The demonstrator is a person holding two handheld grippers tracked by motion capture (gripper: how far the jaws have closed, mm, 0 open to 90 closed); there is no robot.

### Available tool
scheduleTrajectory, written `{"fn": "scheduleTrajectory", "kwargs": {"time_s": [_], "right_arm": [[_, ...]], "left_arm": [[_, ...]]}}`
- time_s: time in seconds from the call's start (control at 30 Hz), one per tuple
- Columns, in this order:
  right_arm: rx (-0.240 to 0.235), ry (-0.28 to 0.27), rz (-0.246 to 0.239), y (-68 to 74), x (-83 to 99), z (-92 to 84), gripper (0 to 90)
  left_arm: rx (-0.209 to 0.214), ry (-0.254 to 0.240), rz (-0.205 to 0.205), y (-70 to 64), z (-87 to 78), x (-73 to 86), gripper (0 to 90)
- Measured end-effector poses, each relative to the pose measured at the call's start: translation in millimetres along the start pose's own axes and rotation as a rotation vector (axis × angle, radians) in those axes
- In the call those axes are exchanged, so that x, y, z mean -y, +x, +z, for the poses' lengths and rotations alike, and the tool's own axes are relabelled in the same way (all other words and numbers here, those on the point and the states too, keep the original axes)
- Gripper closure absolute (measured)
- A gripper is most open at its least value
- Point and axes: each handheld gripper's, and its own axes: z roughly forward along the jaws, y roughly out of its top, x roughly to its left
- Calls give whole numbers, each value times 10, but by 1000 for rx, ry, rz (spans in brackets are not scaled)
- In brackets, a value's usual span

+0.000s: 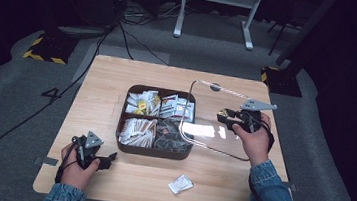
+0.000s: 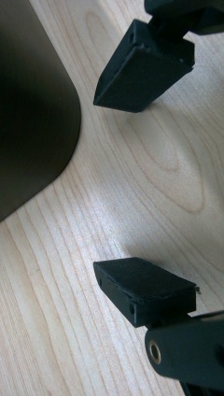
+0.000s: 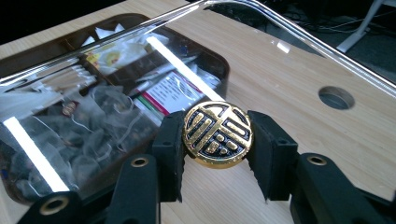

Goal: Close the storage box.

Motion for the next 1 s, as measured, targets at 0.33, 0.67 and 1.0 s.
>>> {"fn": "scheduleTrajectory", "kwargs": {"time_s": [0.33,0.67,1.0], "right_arm": [[-37,20,-6,178,-231,192,587],[-61,41,-24,364,-389,406,587],[-89,57,-77,516,-536,646,587]], "left_arm": [[3,1,9,19,14,-13,165],[10,4,11,31,22,-24,164],[5,1,8,30,33,-32,166]]}}
